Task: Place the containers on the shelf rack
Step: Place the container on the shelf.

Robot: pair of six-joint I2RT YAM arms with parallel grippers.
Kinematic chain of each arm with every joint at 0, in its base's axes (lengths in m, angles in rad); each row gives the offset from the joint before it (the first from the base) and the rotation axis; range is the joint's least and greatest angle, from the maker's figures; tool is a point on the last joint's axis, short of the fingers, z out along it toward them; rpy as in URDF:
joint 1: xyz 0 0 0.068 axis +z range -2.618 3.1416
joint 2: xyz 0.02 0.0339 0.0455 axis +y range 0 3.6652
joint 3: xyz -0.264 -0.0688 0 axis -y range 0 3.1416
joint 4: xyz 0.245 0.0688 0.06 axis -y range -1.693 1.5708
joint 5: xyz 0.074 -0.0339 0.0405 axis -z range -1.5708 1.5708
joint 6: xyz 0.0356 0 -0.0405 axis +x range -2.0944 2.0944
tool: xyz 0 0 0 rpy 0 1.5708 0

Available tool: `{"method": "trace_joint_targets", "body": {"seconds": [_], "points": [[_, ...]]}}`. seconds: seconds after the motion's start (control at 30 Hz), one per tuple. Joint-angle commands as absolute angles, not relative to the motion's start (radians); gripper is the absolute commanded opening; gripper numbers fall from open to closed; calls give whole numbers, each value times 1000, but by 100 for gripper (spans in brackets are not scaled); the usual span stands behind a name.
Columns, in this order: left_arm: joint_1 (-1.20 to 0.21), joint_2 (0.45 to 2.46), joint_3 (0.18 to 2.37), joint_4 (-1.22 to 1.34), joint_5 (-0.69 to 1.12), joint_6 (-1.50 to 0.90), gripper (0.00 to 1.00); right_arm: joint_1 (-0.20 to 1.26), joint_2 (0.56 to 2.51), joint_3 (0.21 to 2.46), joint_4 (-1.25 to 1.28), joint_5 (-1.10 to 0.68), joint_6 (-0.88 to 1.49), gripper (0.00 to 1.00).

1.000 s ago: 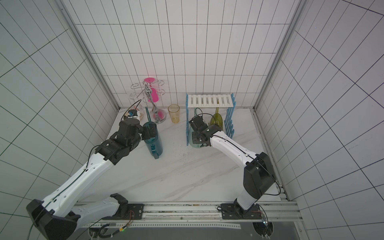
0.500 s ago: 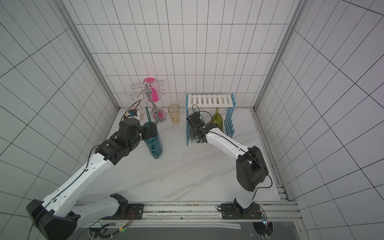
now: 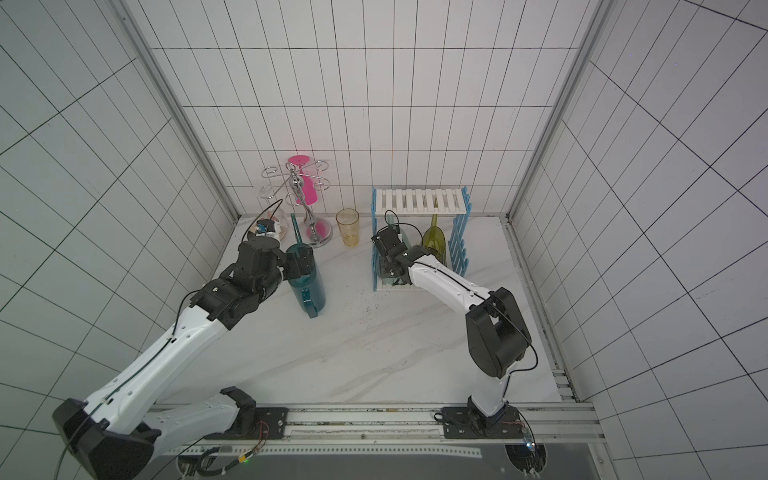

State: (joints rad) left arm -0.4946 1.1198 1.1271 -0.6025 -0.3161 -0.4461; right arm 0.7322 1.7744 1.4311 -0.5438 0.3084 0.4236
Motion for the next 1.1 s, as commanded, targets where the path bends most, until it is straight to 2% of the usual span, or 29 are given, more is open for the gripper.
{"method": "trace_joint_targets", "body": {"seconds": [0.0, 0.33, 0.57, 0.73, 0.83, 0.93, 1.07], "points": [[-489, 1122, 1116, -595, -306, -445, 99, 732, 1721, 1416, -516, 327, 438, 40], [-489, 1107, 1103, -610, -312, -456, 99, 783, 1637, 1403, -562, 340, 458, 58], [-507, 1060, 1123, -775, -261, -584, 98, 825, 1411, 1270, -573, 350, 456, 77], [-716, 1036, 1093, -888, -428, -785, 98, 827, 1220, 1150, -549, 347, 442, 88], [-813, 1090, 1124, -1009, -532, -922, 98, 827, 1149, 1133, -573, 357, 438, 99], [-825, 1117, 1113, -1048, -538, -1036, 98, 827, 1106, 1127, -594, 362, 437, 99], [-825, 1144, 1054, -976, -524, -1056, 98, 827, 1065, 1106, -602, 364, 444, 99]]}}
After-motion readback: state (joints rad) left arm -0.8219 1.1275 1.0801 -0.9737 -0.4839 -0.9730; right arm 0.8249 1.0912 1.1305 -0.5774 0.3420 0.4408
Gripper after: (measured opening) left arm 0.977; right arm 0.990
